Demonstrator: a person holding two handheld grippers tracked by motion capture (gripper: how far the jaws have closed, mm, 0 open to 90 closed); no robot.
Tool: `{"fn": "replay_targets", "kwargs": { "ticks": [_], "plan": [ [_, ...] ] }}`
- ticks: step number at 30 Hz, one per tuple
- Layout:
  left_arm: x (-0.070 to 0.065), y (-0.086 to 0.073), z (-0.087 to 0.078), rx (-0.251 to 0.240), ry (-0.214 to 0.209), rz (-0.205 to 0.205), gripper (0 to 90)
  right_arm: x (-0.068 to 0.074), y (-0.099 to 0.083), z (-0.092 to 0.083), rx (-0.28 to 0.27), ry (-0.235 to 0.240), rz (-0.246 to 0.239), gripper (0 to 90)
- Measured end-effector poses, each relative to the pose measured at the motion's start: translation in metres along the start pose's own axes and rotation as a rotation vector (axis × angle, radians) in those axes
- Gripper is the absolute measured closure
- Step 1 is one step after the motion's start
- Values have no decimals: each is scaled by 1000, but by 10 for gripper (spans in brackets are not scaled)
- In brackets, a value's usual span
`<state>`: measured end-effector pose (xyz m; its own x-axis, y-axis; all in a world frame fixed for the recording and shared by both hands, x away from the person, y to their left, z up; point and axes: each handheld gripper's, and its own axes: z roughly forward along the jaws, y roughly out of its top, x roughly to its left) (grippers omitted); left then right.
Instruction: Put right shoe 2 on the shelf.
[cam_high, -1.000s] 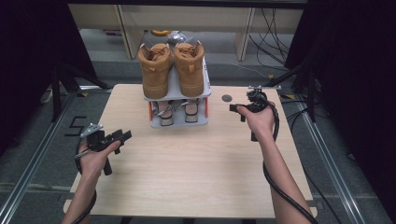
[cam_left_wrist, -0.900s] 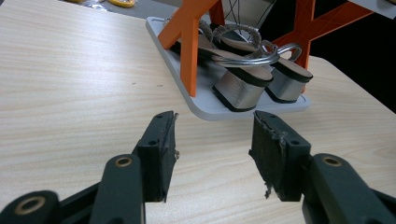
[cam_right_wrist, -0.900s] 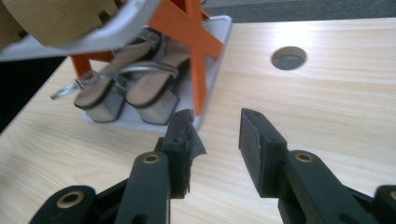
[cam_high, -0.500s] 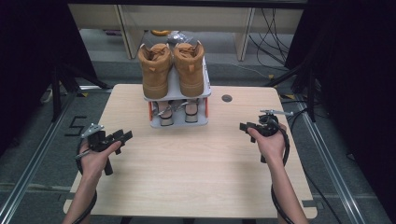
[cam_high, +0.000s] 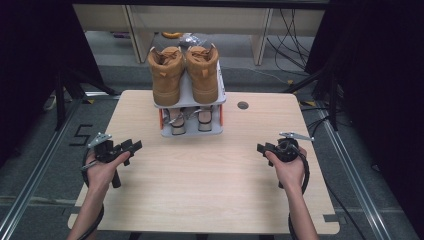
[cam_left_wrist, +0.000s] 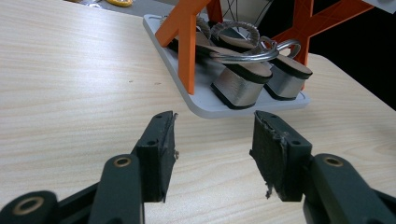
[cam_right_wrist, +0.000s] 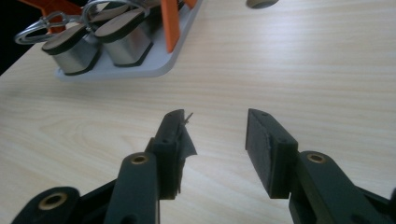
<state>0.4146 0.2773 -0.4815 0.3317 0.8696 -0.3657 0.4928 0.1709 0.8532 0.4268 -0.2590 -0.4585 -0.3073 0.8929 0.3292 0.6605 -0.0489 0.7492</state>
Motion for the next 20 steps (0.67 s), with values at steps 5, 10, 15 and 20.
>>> {"fn": "replay_targets", "kwargs": {
  "ticks": [5,10,15,20],
  "plan": [
    [2,2,-1,-9,-5,-1,482,4,-5,-4,-10,-7,2,577],
    [2,1,-1,-1,-8,-3,476,5,-6,-9,-10,-41,-21,565],
    [2,0,1,9,-7,-3,472,3,-10,-9,6,-45,-26,556],
    [3,0,2,11,6,-34,421,0,-12,-7,11,-48,-42,528]
  ]
}}
